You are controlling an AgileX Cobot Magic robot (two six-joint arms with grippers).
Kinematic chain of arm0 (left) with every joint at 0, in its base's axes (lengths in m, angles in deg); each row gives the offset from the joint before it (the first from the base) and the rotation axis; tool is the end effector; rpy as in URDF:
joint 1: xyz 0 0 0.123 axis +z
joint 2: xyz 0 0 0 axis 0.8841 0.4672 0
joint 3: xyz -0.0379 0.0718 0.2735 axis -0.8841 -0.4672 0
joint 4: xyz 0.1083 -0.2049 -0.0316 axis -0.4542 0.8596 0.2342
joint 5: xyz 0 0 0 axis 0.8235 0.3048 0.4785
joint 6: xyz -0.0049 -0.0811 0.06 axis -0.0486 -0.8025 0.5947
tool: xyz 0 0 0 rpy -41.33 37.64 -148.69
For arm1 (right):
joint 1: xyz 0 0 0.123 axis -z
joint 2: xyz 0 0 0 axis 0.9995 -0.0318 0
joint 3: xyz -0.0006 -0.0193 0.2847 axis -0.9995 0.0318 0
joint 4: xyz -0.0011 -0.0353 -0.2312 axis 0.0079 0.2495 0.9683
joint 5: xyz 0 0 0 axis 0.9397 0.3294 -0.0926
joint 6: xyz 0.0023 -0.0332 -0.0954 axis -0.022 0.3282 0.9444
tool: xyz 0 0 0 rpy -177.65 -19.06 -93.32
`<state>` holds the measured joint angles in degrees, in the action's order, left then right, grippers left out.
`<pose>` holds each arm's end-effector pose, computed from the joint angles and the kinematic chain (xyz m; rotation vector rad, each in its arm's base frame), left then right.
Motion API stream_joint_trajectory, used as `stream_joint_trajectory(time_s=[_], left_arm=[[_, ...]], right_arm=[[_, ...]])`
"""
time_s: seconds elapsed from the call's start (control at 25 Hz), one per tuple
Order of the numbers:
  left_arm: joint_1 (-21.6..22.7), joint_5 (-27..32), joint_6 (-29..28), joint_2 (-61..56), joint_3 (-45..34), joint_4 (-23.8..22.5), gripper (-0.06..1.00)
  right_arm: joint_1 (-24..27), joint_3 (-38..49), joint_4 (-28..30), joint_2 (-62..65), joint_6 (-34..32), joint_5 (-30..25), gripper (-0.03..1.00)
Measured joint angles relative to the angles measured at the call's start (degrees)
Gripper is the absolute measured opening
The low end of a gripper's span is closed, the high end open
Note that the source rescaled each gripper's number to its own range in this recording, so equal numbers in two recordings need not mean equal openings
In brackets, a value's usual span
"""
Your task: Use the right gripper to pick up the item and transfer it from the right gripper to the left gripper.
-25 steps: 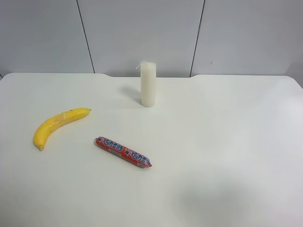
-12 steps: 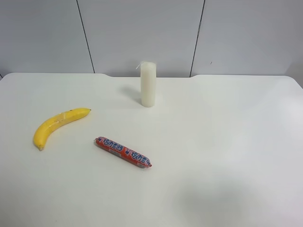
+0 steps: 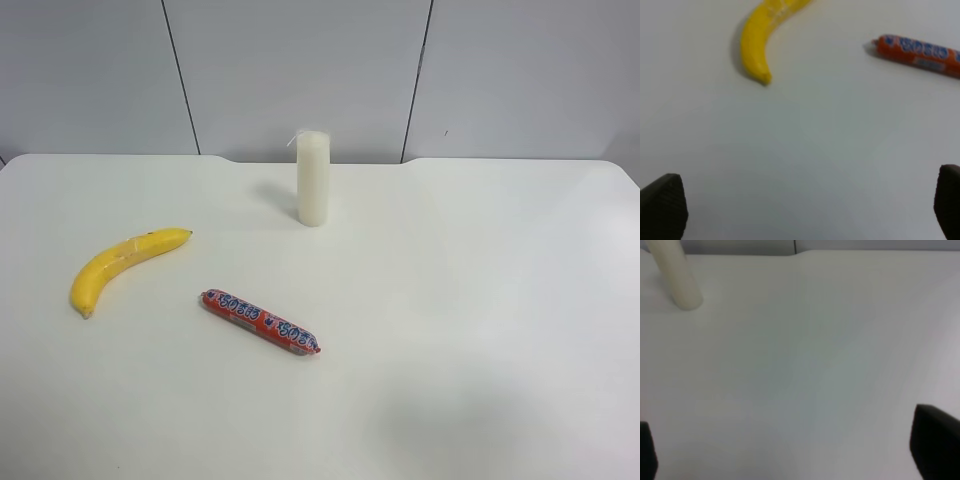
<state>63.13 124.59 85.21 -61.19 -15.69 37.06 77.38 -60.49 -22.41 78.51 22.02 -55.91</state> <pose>-0.0108 -0.0124 0.2702 0.1465 2.1613 -0.0708 -0.0139 -0.0017 0.2672 -0.1728 2.0268 0.1439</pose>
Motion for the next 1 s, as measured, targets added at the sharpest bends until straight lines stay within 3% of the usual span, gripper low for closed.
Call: stream_joint_trajectory(time_s=[0.2, 0.64, 1.0], left_arm=[[0.0, -3.2, -2.4, -3.4, -1.1, -3.2, 1.00], [0.0, -5.7, -2.7, -3.8, -2.4, -3.7, 1.00], [0.0, -5.9, -2.7, -4.8, -2.4, -3.7, 1.00]], right_arm=[[0.0, 0.0, 0.0, 0.0, 0.0, 0.0, 1.00], [0.0, 0.0, 0.0, 0.0, 0.0, 0.0, 1.00], [7.5, 0.0, 0.0, 0.0, 0.0, 0.0, 1.00]])
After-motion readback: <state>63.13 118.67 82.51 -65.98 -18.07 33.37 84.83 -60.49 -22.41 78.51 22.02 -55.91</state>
